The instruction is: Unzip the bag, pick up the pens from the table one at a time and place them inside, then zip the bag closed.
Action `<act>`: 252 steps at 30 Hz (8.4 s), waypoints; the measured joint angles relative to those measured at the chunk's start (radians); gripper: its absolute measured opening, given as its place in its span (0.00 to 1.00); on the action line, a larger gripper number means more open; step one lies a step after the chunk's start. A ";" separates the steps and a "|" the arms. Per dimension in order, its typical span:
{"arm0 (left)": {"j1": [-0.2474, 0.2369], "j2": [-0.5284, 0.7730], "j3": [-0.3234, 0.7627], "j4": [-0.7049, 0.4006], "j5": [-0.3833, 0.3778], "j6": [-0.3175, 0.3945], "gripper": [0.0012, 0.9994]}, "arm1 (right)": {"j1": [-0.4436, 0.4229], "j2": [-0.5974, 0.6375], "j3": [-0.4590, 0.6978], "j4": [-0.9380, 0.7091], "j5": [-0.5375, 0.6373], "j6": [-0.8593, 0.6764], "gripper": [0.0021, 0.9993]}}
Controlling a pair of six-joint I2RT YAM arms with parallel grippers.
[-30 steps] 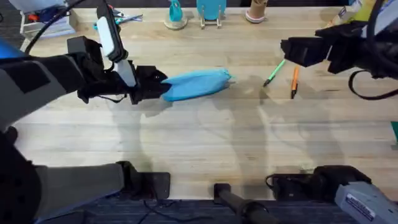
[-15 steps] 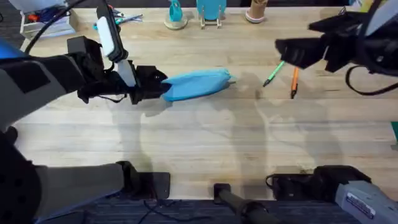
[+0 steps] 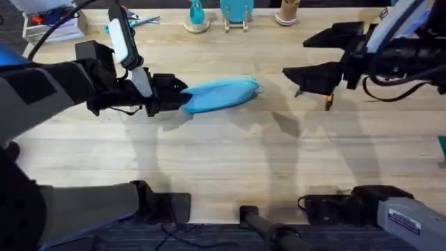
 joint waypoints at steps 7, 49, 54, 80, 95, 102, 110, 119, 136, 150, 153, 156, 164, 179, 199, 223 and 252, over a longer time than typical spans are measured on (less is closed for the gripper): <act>0.000 0.000 0.000 0.000 0.000 0.000 0.04 | 0.000 0.000 0.000 0.007 -0.010 0.091 1.00; 0.000 0.000 0.000 0.008 0.000 0.000 0.04 | 0.007 0.220 0.001 0.000 0.157 1.002 1.00; 0.000 0.000 0.000 0.008 0.000 0.000 0.04 | 0.040 0.293 0.001 0.023 0.148 1.006 1.00; 0.000 0.000 0.000 0.008 0.000 0.000 0.04 | 0.191 0.528 0.004 0.321 0.142 1.076 1.00; 0.000 0.000 0.000 0.008 0.000 0.000 0.04 | 0.233 0.528 0.006 0.372 0.142 1.169 1.00; 0.000 0.000 0.000 0.008 0.000 0.000 0.04 | 0.254 0.528 0.006 0.425 0.123 1.185 1.00; 0.000 0.000 0.000 0.008 0.000 0.000 0.04 | 0.254 0.528 0.006 0.423 0.116 1.185 0.85; 0.000 0.000 0.000 0.011 -0.001 0.000 0.04 | 0.254 0.528 0.006 0.419 0.116 1.189 0.52; 0.001 0.000 0.000 0.011 -0.002 0.000 0.04 | 0.252 0.529 0.006 0.416 0.123 1.192 0.03; 0.002 0.000 0.000 0.011 -0.005 0.000 0.04 | 0.252 0.541 0.006 0.532 0.098 1.192 0.03; 0.004 0.000 0.000 0.011 -0.005 0.000 0.04 | 0.251 0.541 0.006 0.538 0.090 1.194 0.03; 0.004 0.000 0.000 0.011 -0.005 0.000 0.04 | 0.250 0.541 0.006 0.538 0.082 1.197 0.03; 0.005 0.000 0.000 0.011 -0.006 0.000 0.04 | 0.248 0.541 0.006 0.539 0.067 1.201 0.03; 0.006 0.000 0.000 0.011 -0.007 0.000 0.04 | 0.248 0.483 0.006 0.537 0.053 1.207 0.03; 0.004 0.000 0.000 0.011 -0.005 0.000 0.04 | 0.256 0.453 0.076 0.530 0.016 1.208 0.03; 0.000 0.000 0.000 0.014 0.033 0.000 0.04 | 0.248 0.424 0.120 0.521 -0.023 1.211 0.03; -0.003 0.000 0.000 0.013 0.004 0.000 0.04 | 0.171 0.311 0.173 0.561 -0.054 1.215 0.03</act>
